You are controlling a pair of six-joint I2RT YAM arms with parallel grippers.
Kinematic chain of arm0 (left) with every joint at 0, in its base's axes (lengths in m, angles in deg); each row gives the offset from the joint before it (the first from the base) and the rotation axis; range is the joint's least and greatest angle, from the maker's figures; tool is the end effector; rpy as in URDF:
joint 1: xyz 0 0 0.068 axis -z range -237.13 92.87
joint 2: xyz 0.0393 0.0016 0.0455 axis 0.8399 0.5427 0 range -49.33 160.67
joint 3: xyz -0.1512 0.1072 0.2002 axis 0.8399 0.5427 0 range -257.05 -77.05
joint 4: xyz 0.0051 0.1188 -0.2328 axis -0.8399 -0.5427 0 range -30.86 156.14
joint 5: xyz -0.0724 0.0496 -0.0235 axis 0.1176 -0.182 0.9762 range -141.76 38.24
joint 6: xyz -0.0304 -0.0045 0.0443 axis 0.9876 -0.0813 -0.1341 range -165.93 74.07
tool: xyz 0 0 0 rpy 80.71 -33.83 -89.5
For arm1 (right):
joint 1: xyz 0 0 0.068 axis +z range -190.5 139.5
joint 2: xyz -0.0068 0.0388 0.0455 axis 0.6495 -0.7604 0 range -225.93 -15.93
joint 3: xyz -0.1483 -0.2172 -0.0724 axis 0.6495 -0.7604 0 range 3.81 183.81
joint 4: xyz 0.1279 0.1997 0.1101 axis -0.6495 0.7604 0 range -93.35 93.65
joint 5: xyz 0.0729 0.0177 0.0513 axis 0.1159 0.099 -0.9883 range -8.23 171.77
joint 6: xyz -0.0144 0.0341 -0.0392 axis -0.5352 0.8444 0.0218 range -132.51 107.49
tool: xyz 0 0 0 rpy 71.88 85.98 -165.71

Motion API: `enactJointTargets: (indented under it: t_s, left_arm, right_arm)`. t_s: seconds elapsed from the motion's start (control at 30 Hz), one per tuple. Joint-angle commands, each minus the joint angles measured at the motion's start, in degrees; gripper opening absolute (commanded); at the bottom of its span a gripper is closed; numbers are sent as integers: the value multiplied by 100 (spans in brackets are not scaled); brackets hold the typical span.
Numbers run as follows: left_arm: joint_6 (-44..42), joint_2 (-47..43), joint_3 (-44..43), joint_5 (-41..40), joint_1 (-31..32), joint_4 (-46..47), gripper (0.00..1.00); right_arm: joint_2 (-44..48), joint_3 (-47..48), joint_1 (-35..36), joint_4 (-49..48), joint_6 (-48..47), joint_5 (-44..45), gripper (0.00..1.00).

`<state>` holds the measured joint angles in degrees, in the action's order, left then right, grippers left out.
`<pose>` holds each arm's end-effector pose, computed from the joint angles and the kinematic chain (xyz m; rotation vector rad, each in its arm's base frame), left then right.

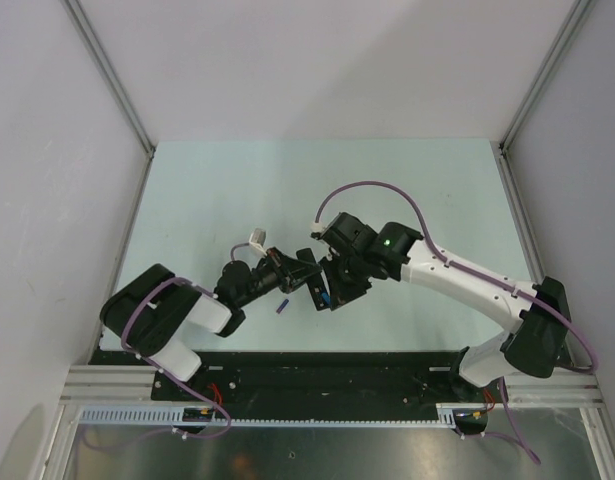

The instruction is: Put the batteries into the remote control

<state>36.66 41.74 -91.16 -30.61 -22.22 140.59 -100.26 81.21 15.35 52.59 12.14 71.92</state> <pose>0.1940 -0.1512 0.1476 -0.4680 1.9187 -1.7794 0.1601 0.2469 0.3091 -0.8160 2.7031 0.6257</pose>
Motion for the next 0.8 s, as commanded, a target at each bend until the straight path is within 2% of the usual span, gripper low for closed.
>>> enactJointTargets:
  t_s: [0.0, 0.77]
  left_arm:
    - [12, -326, -13, -119, 68, 2170, 0]
    - [-129, -616, 101, -243, 244, 2170, 0]
  right_arm:
    - [-101, 284, 13, 198, 102, 9, 0]
    - [-356, 486, -48, 303, 366, 378, 0]
